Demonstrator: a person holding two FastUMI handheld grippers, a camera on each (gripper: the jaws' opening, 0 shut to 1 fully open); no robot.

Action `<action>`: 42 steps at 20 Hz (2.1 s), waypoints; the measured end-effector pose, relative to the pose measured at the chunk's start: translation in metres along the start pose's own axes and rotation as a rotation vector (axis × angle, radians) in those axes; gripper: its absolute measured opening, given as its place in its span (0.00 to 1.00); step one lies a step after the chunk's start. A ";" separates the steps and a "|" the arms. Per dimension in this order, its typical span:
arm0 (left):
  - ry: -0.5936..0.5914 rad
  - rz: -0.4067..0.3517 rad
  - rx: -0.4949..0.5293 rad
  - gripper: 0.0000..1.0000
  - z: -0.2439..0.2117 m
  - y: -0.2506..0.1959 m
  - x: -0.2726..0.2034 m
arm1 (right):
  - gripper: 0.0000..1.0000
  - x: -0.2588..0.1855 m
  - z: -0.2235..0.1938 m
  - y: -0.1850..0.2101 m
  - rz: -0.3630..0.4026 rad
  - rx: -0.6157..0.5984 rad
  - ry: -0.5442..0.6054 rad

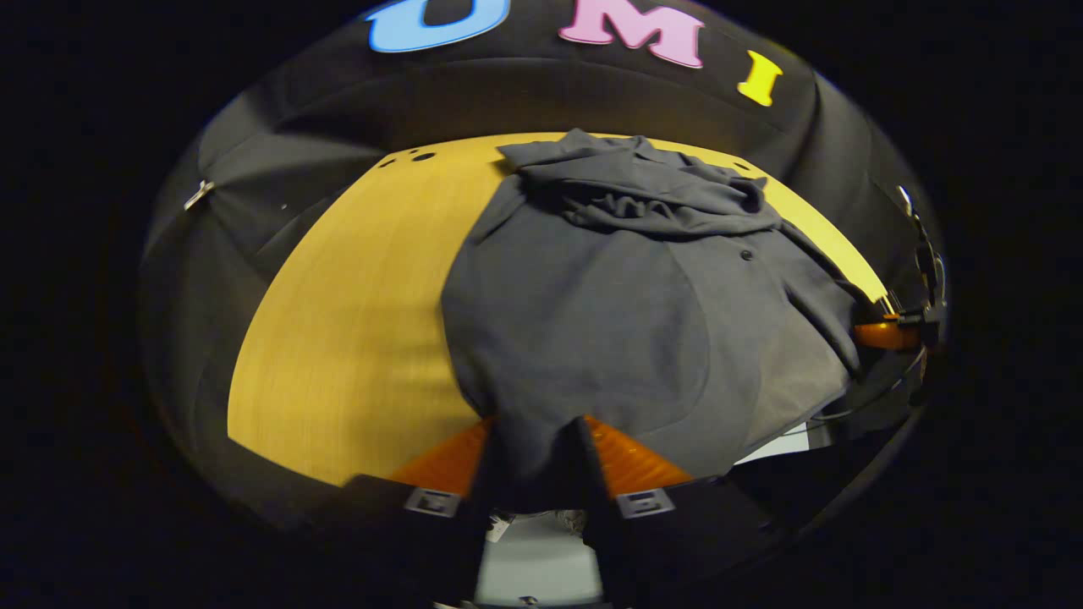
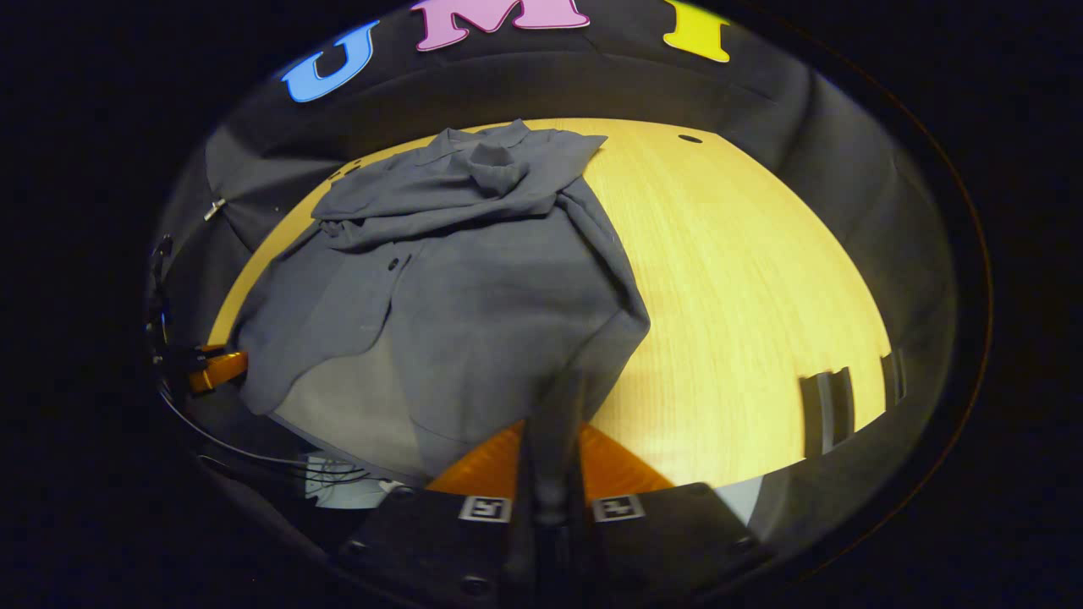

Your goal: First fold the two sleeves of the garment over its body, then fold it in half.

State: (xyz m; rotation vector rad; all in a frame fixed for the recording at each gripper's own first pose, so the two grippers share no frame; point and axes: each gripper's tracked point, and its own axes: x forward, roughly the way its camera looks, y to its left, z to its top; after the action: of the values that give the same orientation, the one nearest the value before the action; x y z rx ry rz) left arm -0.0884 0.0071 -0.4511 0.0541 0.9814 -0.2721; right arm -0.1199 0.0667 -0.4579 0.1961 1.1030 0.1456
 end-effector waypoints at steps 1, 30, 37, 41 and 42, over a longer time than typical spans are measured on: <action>0.007 -0.005 -0.018 0.31 0.003 0.000 0.002 | 0.11 0.000 0.001 0.002 0.012 0.027 0.007; -0.506 -0.032 -0.202 0.06 0.339 0.039 -0.054 | 0.06 -0.083 0.329 0.002 0.161 0.083 -0.568; -0.534 -0.003 -0.182 0.05 0.403 0.056 -0.013 | 0.06 -0.045 0.403 -0.009 0.139 0.083 -0.608; -0.518 0.018 -0.176 0.05 0.426 0.062 0.026 | 0.06 -0.005 0.428 -0.014 0.128 0.072 -0.590; -0.516 0.022 -0.179 0.05 0.431 0.063 0.035 | 0.05 0.002 0.433 -0.016 0.128 0.073 -0.587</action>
State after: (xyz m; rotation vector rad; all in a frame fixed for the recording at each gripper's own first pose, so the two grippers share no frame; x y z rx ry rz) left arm 0.2962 -0.0116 -0.2451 -0.1623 0.4885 -0.1640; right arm 0.2693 0.0152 -0.2744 0.3497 0.5113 0.1500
